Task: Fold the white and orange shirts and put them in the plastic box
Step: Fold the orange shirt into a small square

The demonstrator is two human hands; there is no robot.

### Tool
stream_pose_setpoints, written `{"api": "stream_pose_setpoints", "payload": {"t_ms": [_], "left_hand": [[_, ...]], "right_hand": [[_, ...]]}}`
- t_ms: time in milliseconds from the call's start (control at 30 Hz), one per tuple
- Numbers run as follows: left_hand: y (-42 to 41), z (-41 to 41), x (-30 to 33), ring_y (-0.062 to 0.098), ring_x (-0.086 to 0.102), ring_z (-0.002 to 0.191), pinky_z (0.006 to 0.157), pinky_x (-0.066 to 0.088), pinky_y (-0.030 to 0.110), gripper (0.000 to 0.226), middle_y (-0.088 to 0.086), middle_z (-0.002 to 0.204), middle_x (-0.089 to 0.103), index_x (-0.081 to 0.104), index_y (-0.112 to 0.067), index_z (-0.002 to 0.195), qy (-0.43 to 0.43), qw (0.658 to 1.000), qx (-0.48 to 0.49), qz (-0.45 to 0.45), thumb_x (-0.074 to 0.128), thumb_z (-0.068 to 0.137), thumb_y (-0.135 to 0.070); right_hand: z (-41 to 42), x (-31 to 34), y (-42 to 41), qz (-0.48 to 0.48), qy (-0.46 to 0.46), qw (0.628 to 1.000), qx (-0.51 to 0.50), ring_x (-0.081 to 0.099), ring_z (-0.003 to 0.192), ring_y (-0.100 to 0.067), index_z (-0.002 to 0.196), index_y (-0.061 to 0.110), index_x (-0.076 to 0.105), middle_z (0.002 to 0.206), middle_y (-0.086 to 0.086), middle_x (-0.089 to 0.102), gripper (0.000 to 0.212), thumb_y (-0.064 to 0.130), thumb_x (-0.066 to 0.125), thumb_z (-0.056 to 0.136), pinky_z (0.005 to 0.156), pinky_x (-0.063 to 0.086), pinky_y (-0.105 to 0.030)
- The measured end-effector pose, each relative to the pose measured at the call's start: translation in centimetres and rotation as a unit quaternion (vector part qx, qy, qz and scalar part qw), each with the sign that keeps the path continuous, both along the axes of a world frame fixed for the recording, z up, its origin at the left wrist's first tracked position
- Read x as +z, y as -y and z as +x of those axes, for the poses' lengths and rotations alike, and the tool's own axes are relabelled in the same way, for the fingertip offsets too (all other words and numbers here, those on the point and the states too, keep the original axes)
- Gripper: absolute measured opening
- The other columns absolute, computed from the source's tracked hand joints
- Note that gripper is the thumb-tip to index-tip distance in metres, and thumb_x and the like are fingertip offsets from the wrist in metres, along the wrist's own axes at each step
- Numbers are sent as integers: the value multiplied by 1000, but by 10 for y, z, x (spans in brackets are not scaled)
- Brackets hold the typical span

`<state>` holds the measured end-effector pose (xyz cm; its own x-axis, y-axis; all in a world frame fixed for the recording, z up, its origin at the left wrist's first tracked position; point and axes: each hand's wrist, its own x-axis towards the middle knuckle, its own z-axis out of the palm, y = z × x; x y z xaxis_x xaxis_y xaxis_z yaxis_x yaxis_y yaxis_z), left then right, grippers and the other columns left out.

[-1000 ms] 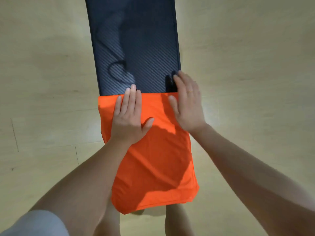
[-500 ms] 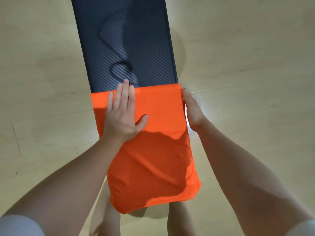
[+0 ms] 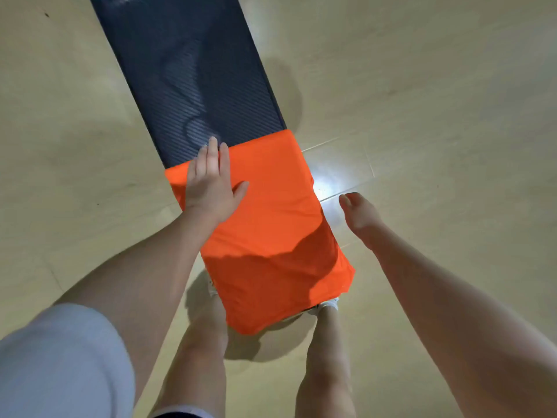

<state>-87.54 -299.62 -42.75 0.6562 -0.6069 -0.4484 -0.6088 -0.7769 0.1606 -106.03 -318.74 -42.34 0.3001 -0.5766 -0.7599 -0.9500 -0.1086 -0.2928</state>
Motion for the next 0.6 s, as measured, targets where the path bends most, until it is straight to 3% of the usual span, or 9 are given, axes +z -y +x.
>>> {"api": "stream_pose_setpoints", "payload": {"t_ms": [67, 100, 167, 200, 267, 367, 467, 533, 600], "left_hand": [[-4, 10, 20, 34, 14, 142, 115, 13, 46, 74, 18, 155, 11, 11, -4, 147, -9, 999, -43, 15, 45, 92, -40], [-6, 13, 29, 32, 11, 143, 115, 10, 45, 73, 15, 156, 8, 9, -6, 147, -10, 997, -65, 28, 44, 93, -39], [-9, 19, 47, 27, 2, 145, 116, 6, 42, 72, 10, 158, -4, 3, -10, 148, -14, 991, -116, 64, 39, 94, -40], [-10, 19, 54, 25, -1, 145, 116, 5, 41, 70, 8, 158, -7, 2, -12, 148, -19, 986, -148, 80, 37, 95, -41], [-13, 14, 64, 24, 0, 146, 117, 5, 39, 68, 8, 158, -8, 4, -13, 149, -28, 974, -208, 87, 37, 95, -40], [-19, -3, 62, 24, 1, 146, 117, 5, 37, 67, 8, 158, -6, 7, -11, 148, -24, 951, -301, 60, 41, 95, -34], [-25, -19, 40, 23, -2, 146, 117, 2, 36, 67, 5, 158, -9, 0, -12, 149, -13, 902, -430, 38, 39, 97, -29], [-30, -17, 21, 23, -3, 146, 118, 2, 35, 73, 7, 158, -11, -3, -11, 148, -14, 889, -457, 36, 43, 95, -32], [-37, -5, 7, 24, -5, 146, 117, 2, 36, 87, 9, 157, -12, -2, -9, 148, -24, 906, -421, 29, 51, 89, -43]], "right_hand": [[-12, 22, -14, -15, 7, 999, -34, 39, 82, -20, 67, 21, 42, 68, -2, 43, 27, 26, 38, 93, 59, 30, -31], [-17, 34, -24, -14, 13, 998, -65, 39, 82, -19, 65, 24, 40, 66, 1, 41, 26, 29, 39, 90, 59, 29, -31], [-24, 54, -50, 0, 19, 993, -113, 52, 101, -28, 98, 14, 60, 98, -13, 61, 25, 31, 42, 92, 83, 40, -34], [-28, 61, -63, 4, 15, 993, -116, 49, 118, -31, 121, 5, 53, 123, -19, 56, 37, 28, 43, 95, 96, 37, -34], [-36, 72, -92, -20, 20, 997, -78, 37, 133, -33, 136, 1, 39, 142, -22, 40, 46, 25, 41, 97, 106, 27, -33], [-47, 76, -137, -96, 6, 995, 2, 15, 144, -31, 147, 10, 19, 156, -16, 13, 56, 32, 35, 98, 116, 11, -36], [-40, 59, -183, -157, -15, 987, 32, -3, 147, -27, 149, 18, 4, 159, -6, -4, 63, 38, 32, 97, 118, -3, -41], [-18, 42, -212, -195, -11, 981, 12, 0, 147, -27, 149, 15, 7, 159, -7, -1, 65, 39, 34, 95, 118, -1, -42], [13, 21, -237, -256, 7, 967, -20, 23, 143, -30, 145, 10, 27, 155, -12, 22, 64, 40, 36, 89, 115, 18, -43]]}}
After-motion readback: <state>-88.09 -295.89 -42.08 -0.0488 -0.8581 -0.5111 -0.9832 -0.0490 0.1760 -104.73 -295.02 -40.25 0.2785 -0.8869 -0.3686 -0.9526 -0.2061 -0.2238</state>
